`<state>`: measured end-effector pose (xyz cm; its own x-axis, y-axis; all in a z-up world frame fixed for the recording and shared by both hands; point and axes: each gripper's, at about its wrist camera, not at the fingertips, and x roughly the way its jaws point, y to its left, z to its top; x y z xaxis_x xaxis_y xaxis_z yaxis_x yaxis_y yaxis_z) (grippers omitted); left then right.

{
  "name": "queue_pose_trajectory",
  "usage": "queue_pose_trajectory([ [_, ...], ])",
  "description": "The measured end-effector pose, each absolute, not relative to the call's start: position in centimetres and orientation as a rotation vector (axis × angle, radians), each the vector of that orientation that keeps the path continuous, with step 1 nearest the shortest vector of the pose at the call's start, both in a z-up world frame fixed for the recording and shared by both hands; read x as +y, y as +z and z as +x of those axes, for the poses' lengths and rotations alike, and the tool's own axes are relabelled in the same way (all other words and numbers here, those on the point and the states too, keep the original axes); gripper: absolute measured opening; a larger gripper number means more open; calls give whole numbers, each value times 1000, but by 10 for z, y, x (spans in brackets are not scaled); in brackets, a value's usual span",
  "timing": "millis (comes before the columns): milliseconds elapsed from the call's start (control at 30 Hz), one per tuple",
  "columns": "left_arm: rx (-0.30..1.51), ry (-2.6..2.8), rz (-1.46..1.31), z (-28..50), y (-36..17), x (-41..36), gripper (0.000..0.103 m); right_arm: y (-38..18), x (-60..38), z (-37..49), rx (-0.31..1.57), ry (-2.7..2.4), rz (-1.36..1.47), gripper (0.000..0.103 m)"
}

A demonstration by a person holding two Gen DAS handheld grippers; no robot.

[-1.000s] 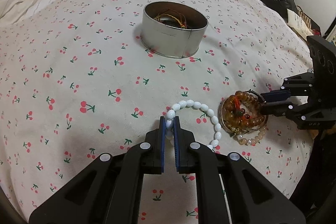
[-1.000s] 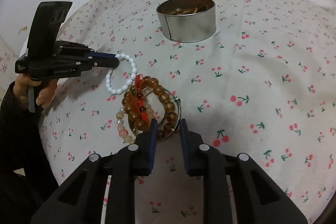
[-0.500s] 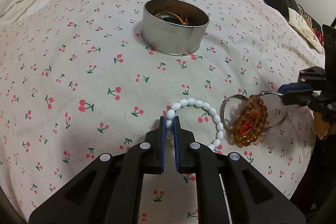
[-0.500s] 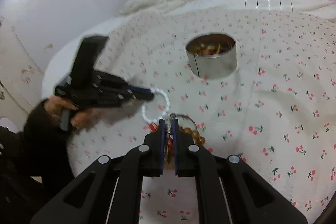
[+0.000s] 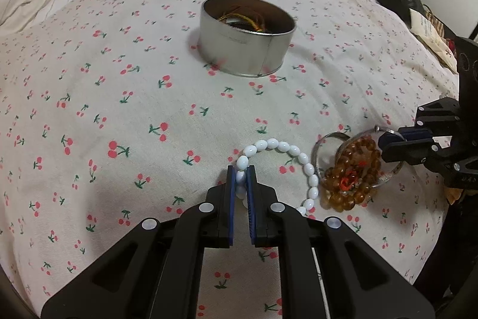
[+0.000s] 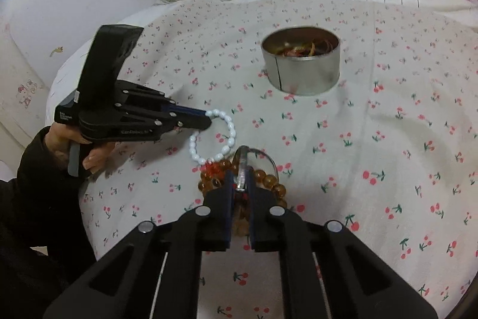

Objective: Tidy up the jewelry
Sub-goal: 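Carry the white-bead bracelet into the tin with the left tool while the right tool lifts the silver bangle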

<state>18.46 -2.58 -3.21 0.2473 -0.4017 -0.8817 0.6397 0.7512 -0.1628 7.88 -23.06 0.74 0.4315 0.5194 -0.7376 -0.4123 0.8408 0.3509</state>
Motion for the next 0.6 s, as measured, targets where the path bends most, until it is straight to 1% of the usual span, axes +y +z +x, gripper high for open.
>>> queue_pose_trajectory([
  [200, 1040, -815, 138, 180, -1, -17, 6, 37, -234, 71, 810, 693, 206, 8],
  [333, 1026, -830, 95, 180, 6, -11, 6, 51, -247, 66, 721, 764, 300, 8],
  [400, 1019, -835, 95, 180, 9, -11, 6, 48, -245, 70, 752, 729, 280, 8],
  [467, 1022, -829, 95, 181, 7, -12, 6, 30, -240, 79, 853, 589, 153, 8],
  [500, 1030, -821, 94, 183, 4, -12, 6, 22, -240, 83, 889, 586, 173, 8],
  [600, 1035, -813, 90, 185, 4, -10, 6, 38, -241, 77, 807, 671, 224, 8],
])
